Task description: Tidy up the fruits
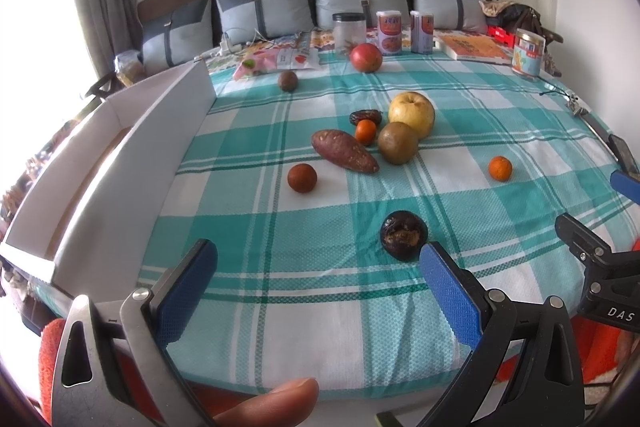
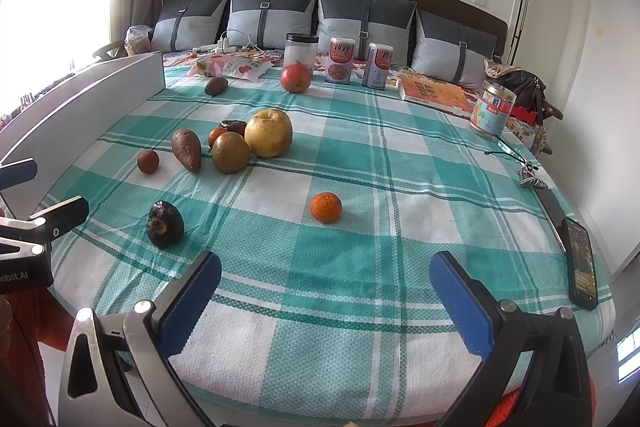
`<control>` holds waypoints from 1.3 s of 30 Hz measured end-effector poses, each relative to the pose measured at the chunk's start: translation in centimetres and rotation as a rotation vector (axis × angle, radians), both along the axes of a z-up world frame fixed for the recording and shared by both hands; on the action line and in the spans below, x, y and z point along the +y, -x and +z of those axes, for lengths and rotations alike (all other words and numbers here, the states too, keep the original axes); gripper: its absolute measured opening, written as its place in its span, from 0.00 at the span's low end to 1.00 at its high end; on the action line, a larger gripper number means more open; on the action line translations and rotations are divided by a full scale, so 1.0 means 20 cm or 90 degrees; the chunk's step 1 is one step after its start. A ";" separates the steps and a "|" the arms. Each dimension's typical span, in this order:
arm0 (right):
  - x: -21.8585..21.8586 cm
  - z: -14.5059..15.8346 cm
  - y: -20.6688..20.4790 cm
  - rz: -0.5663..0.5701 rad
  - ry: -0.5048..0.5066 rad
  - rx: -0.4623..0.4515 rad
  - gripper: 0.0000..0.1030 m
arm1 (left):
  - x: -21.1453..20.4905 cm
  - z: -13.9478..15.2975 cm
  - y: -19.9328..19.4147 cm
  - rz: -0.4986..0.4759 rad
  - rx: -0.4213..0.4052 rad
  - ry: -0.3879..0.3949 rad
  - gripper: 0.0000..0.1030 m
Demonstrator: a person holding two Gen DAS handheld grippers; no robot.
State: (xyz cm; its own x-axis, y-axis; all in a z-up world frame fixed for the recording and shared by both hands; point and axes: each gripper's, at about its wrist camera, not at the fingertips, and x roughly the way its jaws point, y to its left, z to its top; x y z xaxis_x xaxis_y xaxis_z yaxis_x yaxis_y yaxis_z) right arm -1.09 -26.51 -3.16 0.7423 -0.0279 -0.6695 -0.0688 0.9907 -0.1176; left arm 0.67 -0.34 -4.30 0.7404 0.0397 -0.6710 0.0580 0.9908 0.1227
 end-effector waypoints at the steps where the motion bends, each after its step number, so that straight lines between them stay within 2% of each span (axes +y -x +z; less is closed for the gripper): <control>1: 0.00 -0.01 0.00 0.000 0.000 0.002 1.00 | 0.01 0.00 -0.01 0.001 0.002 0.001 0.99; 13: 0.00 -0.03 -0.02 0.001 0.006 0.023 1.00 | 0.10 -0.12 -0.09 0.029 0.068 0.026 0.99; 22: 0.05 -0.09 -0.09 0.023 -0.012 0.041 1.00 | 0.13 -0.27 -0.25 0.062 0.097 -0.007 0.99; 26: 0.09 -0.19 -0.15 0.035 0.002 0.069 1.00 | 0.14 -0.34 -0.29 0.060 0.118 -0.013 0.99; 31: 0.07 -0.28 -0.18 0.033 -0.010 0.110 1.00 | 0.17 -0.36 -0.29 0.049 0.126 0.011 0.99; 35: 0.05 -0.34 -0.20 0.028 -0.014 0.136 1.00 | 0.24 -0.39 -0.31 0.066 0.141 0.085 1.00; 37: 0.05 -0.37 -0.20 0.029 -0.017 0.150 1.00 | 0.22 -0.39 -0.30 0.061 0.136 0.069 1.00; 39: 0.04 -0.37 -0.21 0.029 -0.030 0.153 1.00 | 0.22 -0.39 -0.30 0.063 0.136 0.075 1.00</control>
